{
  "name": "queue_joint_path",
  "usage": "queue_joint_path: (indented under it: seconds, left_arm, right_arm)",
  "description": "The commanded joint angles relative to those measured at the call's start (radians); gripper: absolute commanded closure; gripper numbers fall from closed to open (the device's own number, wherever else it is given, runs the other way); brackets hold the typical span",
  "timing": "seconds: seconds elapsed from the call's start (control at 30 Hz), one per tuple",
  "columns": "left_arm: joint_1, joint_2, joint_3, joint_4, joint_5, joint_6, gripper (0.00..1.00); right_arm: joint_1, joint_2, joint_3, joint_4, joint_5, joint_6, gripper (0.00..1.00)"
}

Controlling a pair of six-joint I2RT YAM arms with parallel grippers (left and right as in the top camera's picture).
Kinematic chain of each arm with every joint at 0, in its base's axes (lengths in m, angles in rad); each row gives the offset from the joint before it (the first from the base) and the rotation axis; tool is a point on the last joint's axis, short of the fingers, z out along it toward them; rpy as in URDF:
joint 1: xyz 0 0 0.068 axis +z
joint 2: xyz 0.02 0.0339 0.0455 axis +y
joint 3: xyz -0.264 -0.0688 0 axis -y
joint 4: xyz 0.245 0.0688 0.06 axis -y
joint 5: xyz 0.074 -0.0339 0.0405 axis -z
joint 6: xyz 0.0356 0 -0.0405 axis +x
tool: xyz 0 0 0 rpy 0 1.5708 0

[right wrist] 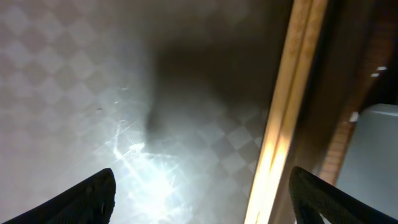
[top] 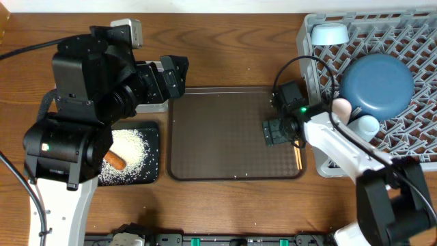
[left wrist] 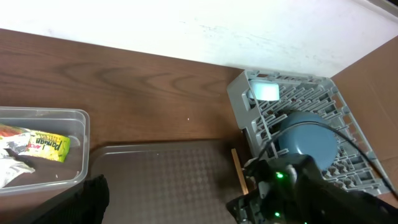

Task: Sort waste into correct bins and load items into the dishwasher rack
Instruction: 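Close the right gripper on one wooden chopstick and lift it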

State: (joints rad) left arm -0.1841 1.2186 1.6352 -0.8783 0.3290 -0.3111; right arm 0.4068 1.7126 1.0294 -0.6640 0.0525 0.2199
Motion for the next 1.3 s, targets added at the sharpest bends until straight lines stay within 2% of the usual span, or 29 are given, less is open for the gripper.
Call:
queue_joint_path:
  seconds: [0.0, 0.57, 0.97, 1.1, 1.2, 1.27]
  left_arm:
    - [0.004, -0.002, -0.002, 0.001, -0.013, -0.001, 0.02]
    - [0.004, -0.002, -0.002, 0.001, -0.013, -0.001, 0.02]
    - [0.004, -0.002, -0.002, 0.001, -0.013, -0.001, 0.02]
    - [0.004, -0.002, -0.002, 0.001, -0.013, -0.001, 0.02]
    - [0.004, -0.002, -0.002, 0.001, -0.013, -0.001, 0.02]
    - [0.004, -0.002, -0.002, 0.001, -0.013, -0.001, 0.02]
  right_arm:
    - [-0.027, 0.040, -0.012, 0.011, 0.011, 0.011, 0.12]
    - [-0.028, 0.118, -0.010, 0.051, -0.088, 0.027, 0.11]
    - [-0.026, 0.118, -0.010, 0.069, -0.087, 0.022, 0.19]
    - [-0.026, 0.118, -0.010, 0.061, -0.087, 0.007, 0.27]
    - [-0.026, 0.118, -0.010, 0.055, -0.087, 0.007, 0.43]
    - [-0.026, 0.118, -0.010, 0.055, -0.087, 0.007, 0.50]
